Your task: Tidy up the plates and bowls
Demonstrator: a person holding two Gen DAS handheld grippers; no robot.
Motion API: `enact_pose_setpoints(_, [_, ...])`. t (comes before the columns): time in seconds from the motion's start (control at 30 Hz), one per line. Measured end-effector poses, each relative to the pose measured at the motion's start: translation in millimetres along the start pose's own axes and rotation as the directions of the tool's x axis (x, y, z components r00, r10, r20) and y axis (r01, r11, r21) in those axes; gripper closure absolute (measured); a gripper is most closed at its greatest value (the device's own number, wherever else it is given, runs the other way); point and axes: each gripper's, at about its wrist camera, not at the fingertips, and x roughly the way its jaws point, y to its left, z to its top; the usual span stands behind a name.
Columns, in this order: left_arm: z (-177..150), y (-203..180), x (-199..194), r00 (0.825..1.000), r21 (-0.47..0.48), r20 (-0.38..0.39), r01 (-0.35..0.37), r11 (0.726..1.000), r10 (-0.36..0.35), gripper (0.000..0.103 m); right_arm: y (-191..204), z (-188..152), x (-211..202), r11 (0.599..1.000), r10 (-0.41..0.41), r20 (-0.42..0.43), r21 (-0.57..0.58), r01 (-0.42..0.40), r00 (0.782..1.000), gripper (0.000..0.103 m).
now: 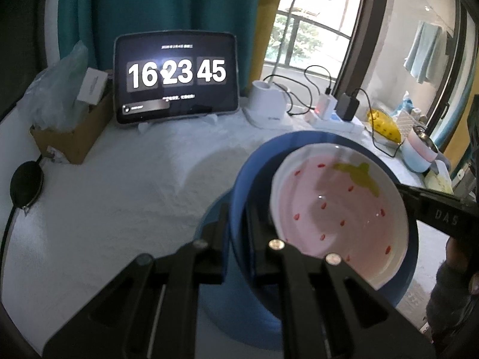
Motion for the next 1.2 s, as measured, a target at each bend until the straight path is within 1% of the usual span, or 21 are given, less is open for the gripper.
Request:
enact_pose_setpoints(0.2, [4, 8, 5, 1.0, -0.012, 0.005, -0.013, 1.0, 0.013, 0.095, 1, 2, 13, 1.0, 0.015, -0.021, 0.007, -0.015, 1.0, 0.093])
enact_pose_setpoints(0.3, [4, 7, 8, 1.0, 0.002, 0.003, -0.023, 1.0, 0.023, 0.095, 0, 3, 16, 1.0, 0.019, -0.027, 0.014, -0.019, 0.999, 0.093])
enact_pose_setpoints(0.47, [5, 9, 10, 1.0, -0.012, 0.013, -0.026, 1.0, 0.027, 0.095, 0, 3, 18, 1.0, 0.015, -0.019, 0.008, -0.015, 1.0, 0.093])
enact_pose_setpoints(0.67, [1, 5, 9, 0.998, 0.008, 0.043, -0.049, 0.999, 0.048, 0.094, -2, 1, 18, 1.0, 0.017, -0.01, 0.008, -0.017, 1.0, 0.093])
enact_pose_setpoints(0.8, [0, 6, 9, 0.997, 0.011, 0.046, -0.057, 0.998, 0.056, 0.09, -4, 1, 18, 1.0, 0.02, -0.01, 0.015, -0.02, 1.0, 0.093])
enact_pose_setpoints(0.9, [1, 6, 9, 0.997, 0.012, 0.045, -0.059, 0.998, 0.058, 0.09, -7, 1, 18, 0.999, 0.025, -0.013, 0.029, -0.025, 1.0, 0.093])
enact_pose_setpoints(1.0, [1, 6, 8, 0.997, 0.006, 0.036, -0.062, 0.998, 0.062, 0.09, -8, 1, 17, 0.999, 0.023, -0.013, 0.033, -0.022, 1.0, 0.09])
enact_pose_setpoints(1.1, [1, 7, 8, 0.998, -0.014, 0.028, -0.06, 0.998, 0.061, 0.09, -6, 0, 16, 1.0, 0.002, -0.015, 0.009, -0.002, 1.0, 0.088])
enact_pose_setpoints(1.2, [0, 6, 5, 0.997, -0.03, 0.022, -0.067, 0.997, 0.068, 0.09, -6, 0, 15, 1.0, 0.001, -0.021, 0.003, -0.001, 1.0, 0.086])
